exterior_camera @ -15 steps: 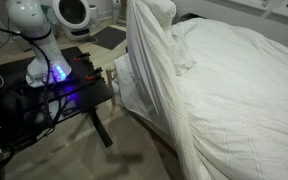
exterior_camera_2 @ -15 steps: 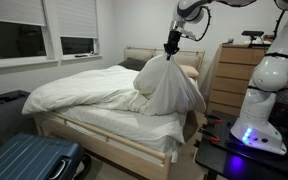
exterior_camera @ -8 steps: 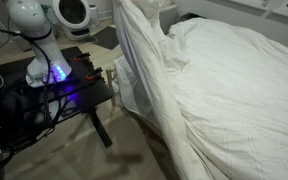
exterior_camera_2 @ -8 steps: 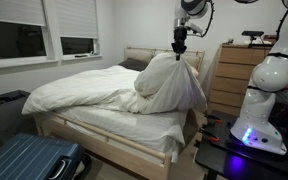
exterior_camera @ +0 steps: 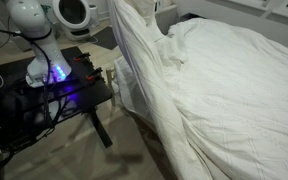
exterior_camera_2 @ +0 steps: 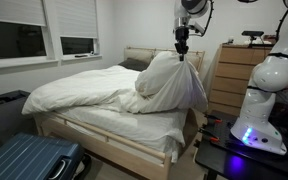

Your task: Spread the bed fully

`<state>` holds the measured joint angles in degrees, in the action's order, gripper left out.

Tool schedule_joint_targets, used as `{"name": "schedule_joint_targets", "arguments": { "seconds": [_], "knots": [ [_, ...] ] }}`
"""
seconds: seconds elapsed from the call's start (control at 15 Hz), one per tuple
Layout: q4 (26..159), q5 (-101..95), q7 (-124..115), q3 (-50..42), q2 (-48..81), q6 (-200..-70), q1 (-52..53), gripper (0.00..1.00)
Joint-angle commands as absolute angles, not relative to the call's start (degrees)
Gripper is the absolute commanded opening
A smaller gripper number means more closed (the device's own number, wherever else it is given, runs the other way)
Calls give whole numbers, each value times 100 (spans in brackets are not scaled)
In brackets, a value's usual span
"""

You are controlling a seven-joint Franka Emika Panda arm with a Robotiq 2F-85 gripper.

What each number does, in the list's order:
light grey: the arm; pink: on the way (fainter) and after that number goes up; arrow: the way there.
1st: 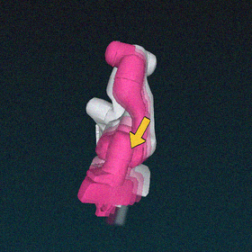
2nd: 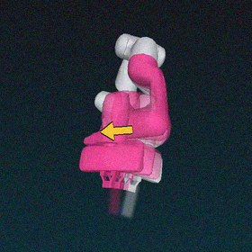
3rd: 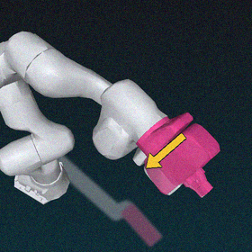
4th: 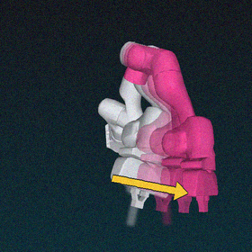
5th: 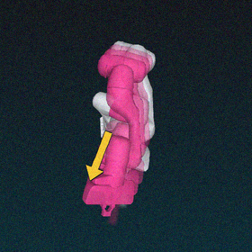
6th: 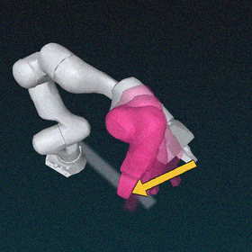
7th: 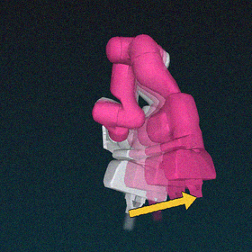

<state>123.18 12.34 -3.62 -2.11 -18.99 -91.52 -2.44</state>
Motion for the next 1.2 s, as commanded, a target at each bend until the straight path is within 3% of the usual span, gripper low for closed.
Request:
{"name": "schedule_joint_targets", "arguments": {
  "seconds": [0.0, 0.13, 0.6, 0.73, 1.13],
  "knots": [
    [12358, 1402, -409, -114, -2160, -8956, -126, 28],
    [12364, 1467, -397, -103, -2155, -8994, -94, 34],
    [12305, 1592, -435, -27, -2246, -9103, 7, 88],
    [12256, 1603, -490, -31, -2189, -9195, -17, 99],
    [12330, 1926, -536, -196, -1893, -10911, -123, 100]
  ]
}}
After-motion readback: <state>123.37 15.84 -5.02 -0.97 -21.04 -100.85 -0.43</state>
